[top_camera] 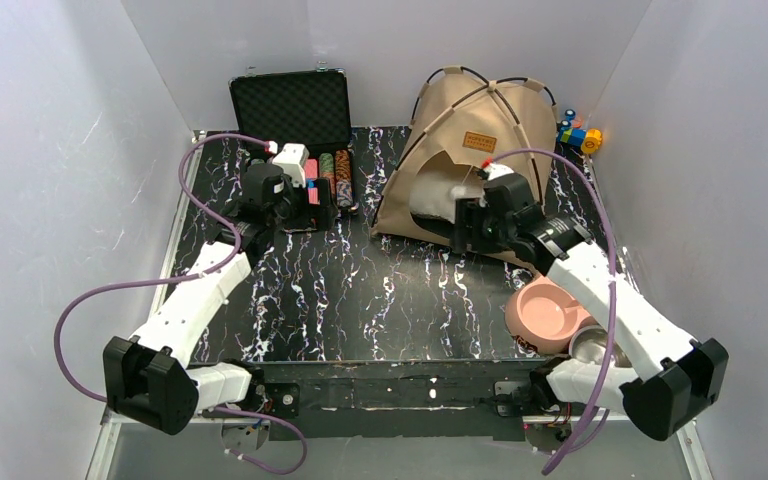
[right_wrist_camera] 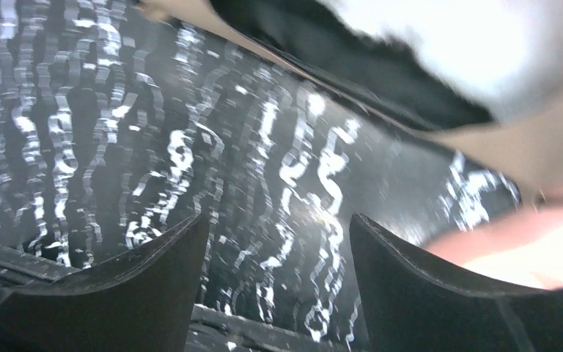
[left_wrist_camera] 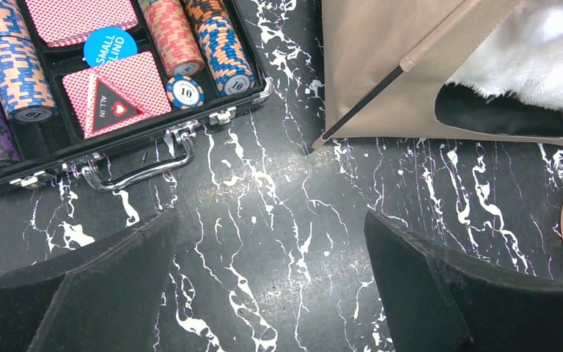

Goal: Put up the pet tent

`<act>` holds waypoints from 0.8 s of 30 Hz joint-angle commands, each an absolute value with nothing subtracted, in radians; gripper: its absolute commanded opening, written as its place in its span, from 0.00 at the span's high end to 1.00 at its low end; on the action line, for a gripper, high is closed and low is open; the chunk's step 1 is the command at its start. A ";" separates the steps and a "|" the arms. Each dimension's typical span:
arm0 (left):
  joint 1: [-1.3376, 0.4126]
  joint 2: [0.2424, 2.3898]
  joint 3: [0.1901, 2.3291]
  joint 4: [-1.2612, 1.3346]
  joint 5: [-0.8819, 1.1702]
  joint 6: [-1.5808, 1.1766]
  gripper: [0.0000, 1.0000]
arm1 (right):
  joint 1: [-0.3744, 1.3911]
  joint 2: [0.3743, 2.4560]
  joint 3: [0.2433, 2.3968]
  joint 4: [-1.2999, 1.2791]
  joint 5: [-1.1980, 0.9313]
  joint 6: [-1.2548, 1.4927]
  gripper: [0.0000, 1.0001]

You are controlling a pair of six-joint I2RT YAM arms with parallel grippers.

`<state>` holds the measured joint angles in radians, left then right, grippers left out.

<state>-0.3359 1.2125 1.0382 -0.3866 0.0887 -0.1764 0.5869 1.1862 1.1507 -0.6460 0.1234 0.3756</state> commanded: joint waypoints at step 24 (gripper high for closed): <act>-0.333 1.148 1.008 -0.349 0.123 -0.216 0.02 | -0.667 0.833 0.607 -0.892 0.072 0.818 0.03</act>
